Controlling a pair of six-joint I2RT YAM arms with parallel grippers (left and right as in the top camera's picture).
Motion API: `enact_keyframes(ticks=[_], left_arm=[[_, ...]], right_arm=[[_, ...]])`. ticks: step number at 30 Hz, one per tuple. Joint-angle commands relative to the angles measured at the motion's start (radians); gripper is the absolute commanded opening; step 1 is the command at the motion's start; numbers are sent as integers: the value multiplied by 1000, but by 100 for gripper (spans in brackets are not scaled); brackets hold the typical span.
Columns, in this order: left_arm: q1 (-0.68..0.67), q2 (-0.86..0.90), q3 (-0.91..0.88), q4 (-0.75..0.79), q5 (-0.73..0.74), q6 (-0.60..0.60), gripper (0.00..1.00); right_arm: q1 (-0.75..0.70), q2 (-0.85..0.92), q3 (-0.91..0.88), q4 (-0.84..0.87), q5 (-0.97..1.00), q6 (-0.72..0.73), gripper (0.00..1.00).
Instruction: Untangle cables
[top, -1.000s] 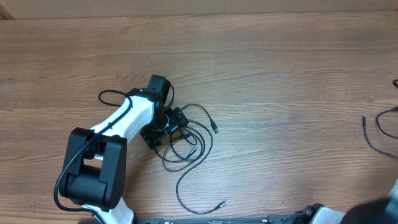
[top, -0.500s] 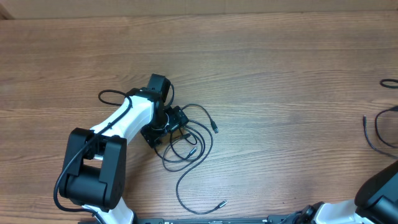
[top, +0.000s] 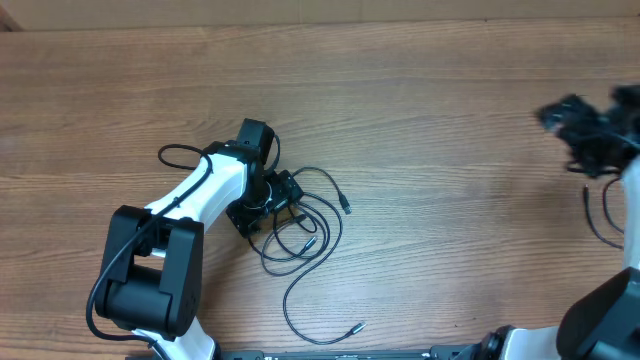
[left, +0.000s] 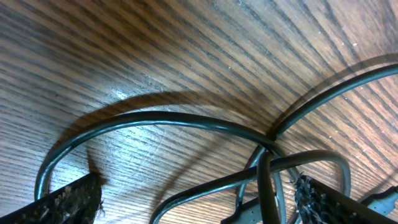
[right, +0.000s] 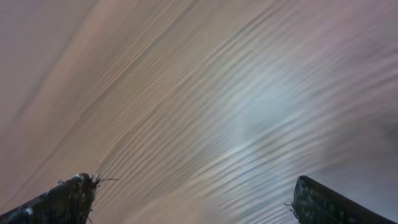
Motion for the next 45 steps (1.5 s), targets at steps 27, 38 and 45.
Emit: enact_keyframes(ticks=[27, 38, 45], left_arm=[[-1, 23, -13, 26, -10, 11, 100], [-1, 23, -13, 81, -11, 8, 100], [0, 23, -13, 107, 87, 60, 100]], right_arm=[[900, -191, -46, -227, 285, 448, 100], [970, -421, -46, -361, 381, 494, 100], [992, -552, -46, -445, 402, 528, 100]])
